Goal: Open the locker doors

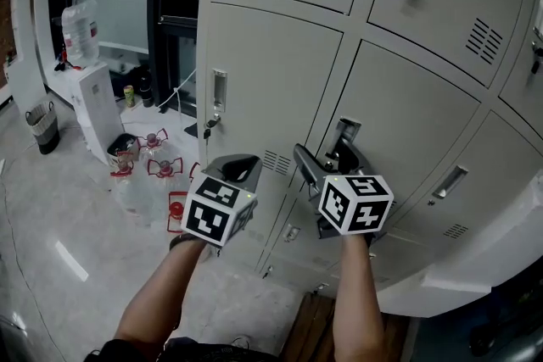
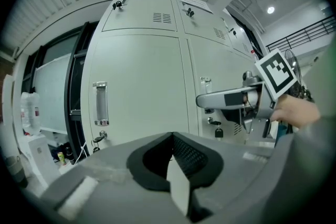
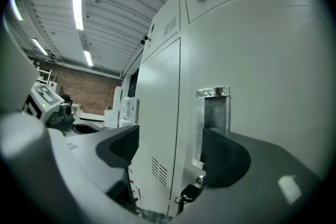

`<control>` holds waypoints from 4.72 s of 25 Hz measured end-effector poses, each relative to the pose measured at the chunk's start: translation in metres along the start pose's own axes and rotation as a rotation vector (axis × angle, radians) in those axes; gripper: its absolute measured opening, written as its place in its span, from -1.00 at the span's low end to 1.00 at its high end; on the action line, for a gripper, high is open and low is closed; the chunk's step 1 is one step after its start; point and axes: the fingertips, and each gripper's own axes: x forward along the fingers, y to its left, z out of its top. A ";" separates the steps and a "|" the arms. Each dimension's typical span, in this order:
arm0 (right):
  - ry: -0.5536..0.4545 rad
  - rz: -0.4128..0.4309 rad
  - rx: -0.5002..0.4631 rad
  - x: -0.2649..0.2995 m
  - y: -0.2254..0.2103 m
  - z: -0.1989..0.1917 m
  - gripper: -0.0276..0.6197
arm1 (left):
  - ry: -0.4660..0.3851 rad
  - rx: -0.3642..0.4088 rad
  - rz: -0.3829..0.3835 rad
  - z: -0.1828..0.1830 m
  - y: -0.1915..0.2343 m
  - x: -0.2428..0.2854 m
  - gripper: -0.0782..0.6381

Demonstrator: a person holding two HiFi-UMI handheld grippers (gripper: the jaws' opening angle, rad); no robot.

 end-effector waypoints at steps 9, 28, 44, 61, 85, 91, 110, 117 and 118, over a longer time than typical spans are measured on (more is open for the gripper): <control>0.026 -0.057 -0.036 -0.017 0.013 -0.002 0.21 | -0.016 0.020 -0.063 -0.002 -0.004 -0.012 -0.78; 0.031 -0.190 -0.072 -0.096 0.047 -0.004 0.14 | -0.045 0.047 -0.281 0.002 -0.053 -0.037 -0.78; 0.016 -0.364 -0.052 -0.184 0.042 -0.005 0.11 | -0.053 0.070 -0.451 0.000 -0.121 -0.051 -0.78; 0.008 -0.484 -0.030 -0.269 0.011 -0.009 0.05 | -0.077 0.081 -0.585 0.015 -0.203 -0.050 -0.78; 0.048 -0.712 -0.028 -0.342 -0.041 -0.021 -0.52 | -0.098 0.100 -0.694 0.024 -0.265 -0.030 -0.78; 0.037 -0.765 -0.006 -0.360 -0.061 -0.023 -0.62 | -0.101 0.106 -0.703 0.026 -0.271 -0.022 -0.78; 0.010 -0.784 0.041 -0.400 -0.129 -0.028 -0.63 | -0.118 0.135 -0.796 0.043 -0.351 0.014 -0.78; 0.036 -0.806 0.022 -0.400 -0.121 -0.027 -0.55 | -0.113 0.131 -0.803 0.040 -0.353 0.006 -0.78; 0.039 -0.807 0.023 -0.399 -0.119 -0.027 -0.53 | -0.115 0.128 -0.801 0.041 -0.350 0.004 -0.78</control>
